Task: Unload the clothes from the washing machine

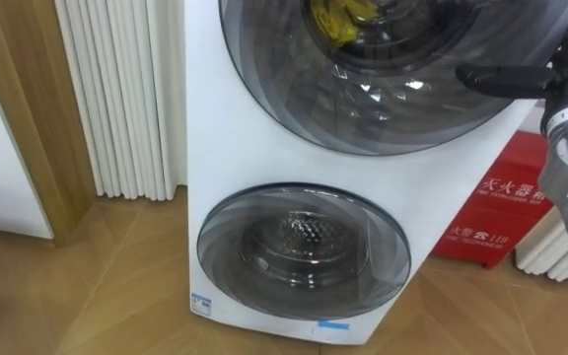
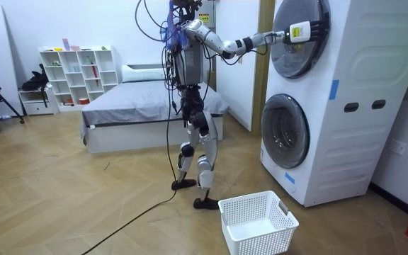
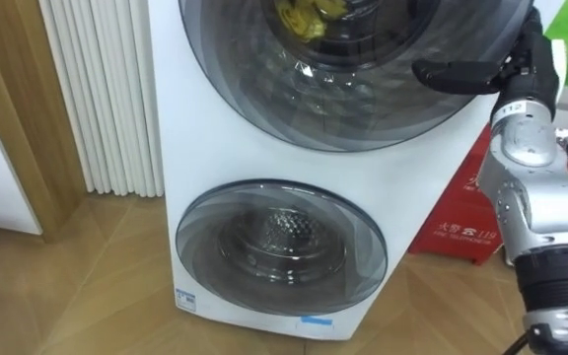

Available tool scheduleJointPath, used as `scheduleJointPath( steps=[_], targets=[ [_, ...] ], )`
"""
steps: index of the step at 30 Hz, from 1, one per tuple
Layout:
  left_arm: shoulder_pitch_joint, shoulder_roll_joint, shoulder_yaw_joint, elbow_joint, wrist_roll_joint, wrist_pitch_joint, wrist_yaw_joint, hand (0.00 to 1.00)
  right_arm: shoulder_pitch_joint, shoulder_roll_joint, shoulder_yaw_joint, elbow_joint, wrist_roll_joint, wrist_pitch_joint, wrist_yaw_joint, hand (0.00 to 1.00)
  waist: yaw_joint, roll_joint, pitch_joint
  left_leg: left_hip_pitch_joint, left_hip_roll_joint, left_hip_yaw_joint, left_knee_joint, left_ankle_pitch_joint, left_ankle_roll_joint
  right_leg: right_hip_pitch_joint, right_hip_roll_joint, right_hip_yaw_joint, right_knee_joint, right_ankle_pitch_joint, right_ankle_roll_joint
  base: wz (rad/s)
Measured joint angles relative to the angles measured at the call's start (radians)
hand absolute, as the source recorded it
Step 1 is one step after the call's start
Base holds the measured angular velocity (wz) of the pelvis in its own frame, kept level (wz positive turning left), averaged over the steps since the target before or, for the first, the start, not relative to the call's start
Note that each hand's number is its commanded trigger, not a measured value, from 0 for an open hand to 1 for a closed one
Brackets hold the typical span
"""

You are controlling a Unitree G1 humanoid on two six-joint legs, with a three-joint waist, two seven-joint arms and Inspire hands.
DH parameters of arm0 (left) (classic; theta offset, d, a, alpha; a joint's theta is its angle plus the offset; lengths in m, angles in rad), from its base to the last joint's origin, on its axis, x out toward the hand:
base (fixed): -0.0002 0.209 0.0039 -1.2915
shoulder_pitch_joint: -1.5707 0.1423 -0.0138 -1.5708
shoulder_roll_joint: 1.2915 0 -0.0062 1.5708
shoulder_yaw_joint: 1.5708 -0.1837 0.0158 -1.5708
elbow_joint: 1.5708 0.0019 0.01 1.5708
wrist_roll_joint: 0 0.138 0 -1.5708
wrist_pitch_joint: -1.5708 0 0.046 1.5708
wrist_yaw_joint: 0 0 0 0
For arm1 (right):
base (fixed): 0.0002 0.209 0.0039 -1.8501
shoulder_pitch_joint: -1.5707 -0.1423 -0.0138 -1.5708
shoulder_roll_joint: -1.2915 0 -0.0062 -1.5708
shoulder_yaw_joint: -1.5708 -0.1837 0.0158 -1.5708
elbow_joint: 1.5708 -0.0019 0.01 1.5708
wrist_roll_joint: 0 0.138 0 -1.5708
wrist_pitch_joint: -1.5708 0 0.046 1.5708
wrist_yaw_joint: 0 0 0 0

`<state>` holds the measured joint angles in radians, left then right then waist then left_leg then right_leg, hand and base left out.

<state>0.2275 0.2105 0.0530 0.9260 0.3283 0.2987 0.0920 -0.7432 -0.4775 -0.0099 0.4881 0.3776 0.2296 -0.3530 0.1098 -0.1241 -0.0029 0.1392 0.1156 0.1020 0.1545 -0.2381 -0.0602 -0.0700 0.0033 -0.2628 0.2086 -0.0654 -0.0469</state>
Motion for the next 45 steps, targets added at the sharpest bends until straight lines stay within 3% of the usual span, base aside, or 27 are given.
scheduleJointPath(
  steps=[5, 8, 11, 16, 17, 21, 29, 31, 34, 40, 45],
  targets=[
    [0.000, 0.000, -0.001, 0.000, -0.002, 0.001, 0.008, 0.00, 0.000, 0.005, 0.019, -0.007, -0.014, 0.002, -0.005, 0.00, 0.009, 0.000, -0.0002, 0.009, 0.000, 0.020, 0.001, 0.000, 0.000, -0.002, 0.001, 0.014, 0.006, 0.001, -0.002, -0.13],
    [0.004, 0.000, 0.001, 0.000, -0.002, 0.001, 0.009, 0.00, 0.011, 0.012, 0.024, -0.086, -0.029, 0.039, -0.008, 0.00, 0.007, 0.001, -0.0006, 0.010, 0.000, 0.038, 0.000, 0.000, 0.000, -0.011, 0.003, 0.026, 0.012, 0.001, -0.004, -0.16],
    [0.002, 0.003, 0.001, 0.002, -0.009, -0.001, 0.015, 0.00, 0.070, 0.045, 0.014, -0.233, -0.074, 0.068, -0.034, 0.00, -0.002, 0.011, -0.0018, 0.008, 0.001, 0.044, 0.000, 0.000, 0.000, -0.020, 0.008, 0.034, 0.012, 0.004, -0.007, -0.11],
    [-0.015, 0.003, 0.001, 0.041, -0.013, -0.037, 0.031, 0.00, 0.226, 0.099, -0.019, -0.491, -0.118, 0.071, -0.042, 0.00, -0.013, 0.029, -0.0043, 0.011, 0.004, 0.053, 0.001, 0.001, -0.002, -0.021, 0.013, 0.042, 0.012, 0.004, -0.008, -0.06],
    [-0.011, 0.002, 0.000, 0.041, -0.014, -0.045, 0.031, 0.00, 0.254, 0.107, -0.021, -0.543, -0.121, 0.071, -0.040, 0.00, -0.029, 0.032, -0.0054, 0.012, 0.004, 0.053, 0.000, 0.001, -0.002, -0.020, 0.013, 0.043, 0.011, 0.003, -0.009, -0.05],
    [-0.008, -0.002, -0.004, 0.065, -0.038, -0.070, 0.056, 0.00, 0.326, 0.112, -0.017, -0.685, -0.122, 0.071, -0.025, 0.00, -0.048, 0.034, -0.0060, 0.019, 0.007, 0.060, -0.002, 0.001, -0.002, -0.015, 0.017, 0.046, 0.012, 0.004, -0.010, -0.02],
    [0.020, -0.003, -0.020, 0.094, -0.042, -0.091, 0.077, 0.00, 0.344, 0.111, -0.015, -0.813, -0.186, 0.069, 0.046, 0.00, -0.083, 0.040, -0.0086, 0.023, 0.008, 0.059, -0.020, -0.002, -0.009, -0.015, 0.019, 0.046, 0.012, 0.005, -0.012, 0.04],
    [0.029, -0.004, -0.019, 0.099, -0.042, -0.102, 0.080, 0.00, 0.345, 0.111, -0.018, -0.864, -0.186, 0.059, 0.059, 0.00, -0.088, 0.042, -0.0094, 0.025, 0.009, 0.059, -0.020, -0.003, -0.009, -0.014, 0.019, 0.047, 0.015, 0.007, -0.013, 0.00],
    [0.039, -0.008, -0.021, 0.102, -0.044, -0.131, 0.089, 0.00, 0.362, 0.111, -0.019, -0.922, -0.184, -0.013, 0.104, 0.00, -0.103, 0.044, -0.0083, 0.033, 0.011, 0.052, -0.020, -0.003, -0.010, -0.001, 0.020, 0.046, 0.012, 0.005, -0.011, 0.06],
    [0.033, -0.011, -0.019, 0.114, -0.057, -0.163, 0.093, 0.00, 0.451, 0.112, -0.048, -1.005, -0.171, -0.068, 0.196, 0.00, -0.108, 0.043, -0.0064, 0.042, 0.011, 0.054, -0.023, -0.005, -0.011, 0.005, 0.022, 0.051, 0.012, 0.003, -0.009, 0.01],
    [0.026, -0.011, -0.018, 0.139, -0.057, -0.178, 0.092, 0.00, 0.508, 0.136, -0.073, -1.044, -0.169, -0.115, 0.284, 0.00, -0.109, 0.037, -0.0029, 0.045, 0.012, 0.061, -0.023, -0.006, -0.013, 0.005, 0.027, 0.060, 0.011, 0.003, -0.009, -0.04]
  ],
)
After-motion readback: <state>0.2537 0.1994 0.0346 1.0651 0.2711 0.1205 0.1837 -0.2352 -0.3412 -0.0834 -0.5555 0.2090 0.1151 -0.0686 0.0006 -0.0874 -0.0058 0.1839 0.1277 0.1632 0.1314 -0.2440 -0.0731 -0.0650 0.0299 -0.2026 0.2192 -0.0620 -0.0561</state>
